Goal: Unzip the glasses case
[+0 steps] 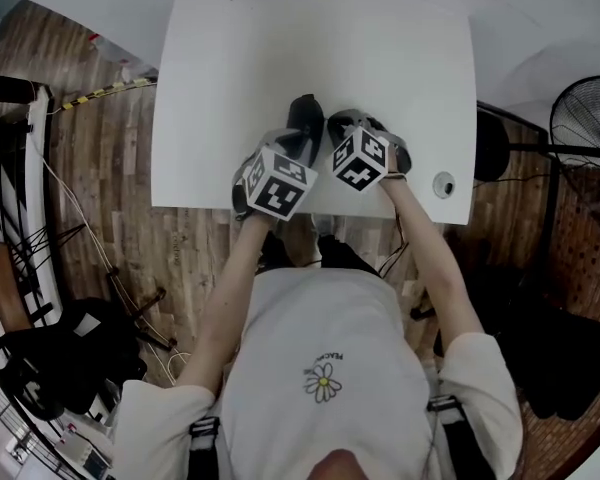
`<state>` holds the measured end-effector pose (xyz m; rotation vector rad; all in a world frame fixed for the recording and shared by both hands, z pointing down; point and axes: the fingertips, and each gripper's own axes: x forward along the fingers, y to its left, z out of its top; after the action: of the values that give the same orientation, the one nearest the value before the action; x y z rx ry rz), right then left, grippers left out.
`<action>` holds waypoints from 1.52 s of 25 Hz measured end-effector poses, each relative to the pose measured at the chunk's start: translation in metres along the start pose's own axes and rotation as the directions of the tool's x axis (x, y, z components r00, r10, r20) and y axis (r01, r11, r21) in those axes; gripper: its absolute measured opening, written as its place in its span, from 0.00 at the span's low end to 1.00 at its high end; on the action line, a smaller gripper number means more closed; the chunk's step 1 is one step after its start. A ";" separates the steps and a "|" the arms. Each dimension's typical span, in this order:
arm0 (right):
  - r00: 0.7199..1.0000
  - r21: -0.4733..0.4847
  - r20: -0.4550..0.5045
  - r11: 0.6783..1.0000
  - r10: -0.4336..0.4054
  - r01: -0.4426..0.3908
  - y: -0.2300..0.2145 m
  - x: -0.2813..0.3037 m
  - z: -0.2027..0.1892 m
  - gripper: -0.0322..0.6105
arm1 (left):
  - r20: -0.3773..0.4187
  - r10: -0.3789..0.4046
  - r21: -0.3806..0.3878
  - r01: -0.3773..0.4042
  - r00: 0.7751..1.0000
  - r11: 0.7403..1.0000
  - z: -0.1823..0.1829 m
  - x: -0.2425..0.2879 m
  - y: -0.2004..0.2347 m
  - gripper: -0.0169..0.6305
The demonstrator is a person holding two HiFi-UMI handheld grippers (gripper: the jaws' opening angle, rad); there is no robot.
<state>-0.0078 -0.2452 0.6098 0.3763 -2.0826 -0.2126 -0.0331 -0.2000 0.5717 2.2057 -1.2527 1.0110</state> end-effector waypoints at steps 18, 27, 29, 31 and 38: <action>0.999 0.227 0.010 0.973 0.052 -0.053 0.116 -0.074 -0.045 0.06 | -0.053 -0.032 0.099 0.037 0.998 0.994 -0.002 -0.004 -0.046 0.06; 0.996 0.158 -0.088 0.986 -0.035 0.048 0.084 -0.080 -0.079 0.06 | -0.037 0.015 0.144 -0.009 0.999 0.990 -0.004 -0.002 -0.050 0.05; 0.993 0.116 -0.107 0.992 -0.046 0.058 0.078 -0.080 -0.083 0.06 | -0.036 0.025 0.142 -0.020 0.999 0.990 -0.005 -0.002 -0.050 0.05; 0.992 0.101 -0.112 0.993 -0.052 0.064 0.069 -0.080 -0.087 0.06 | -0.037 0.030 0.136 -0.025 0.999 0.990 -0.004 -0.001 -0.050 0.05; 0.991 -0.065 -0.131 0.997 0.039 -0.048 0.042 -0.072 -0.090 0.06 | -0.029 0.042 0.118 -0.038 0.999 0.992 0.000 0.004 -0.050 0.05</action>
<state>0.0962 -0.1808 0.6106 0.2957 -1.9488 -0.2268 0.0107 -0.1766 0.5747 2.2509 -1.2580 1.1580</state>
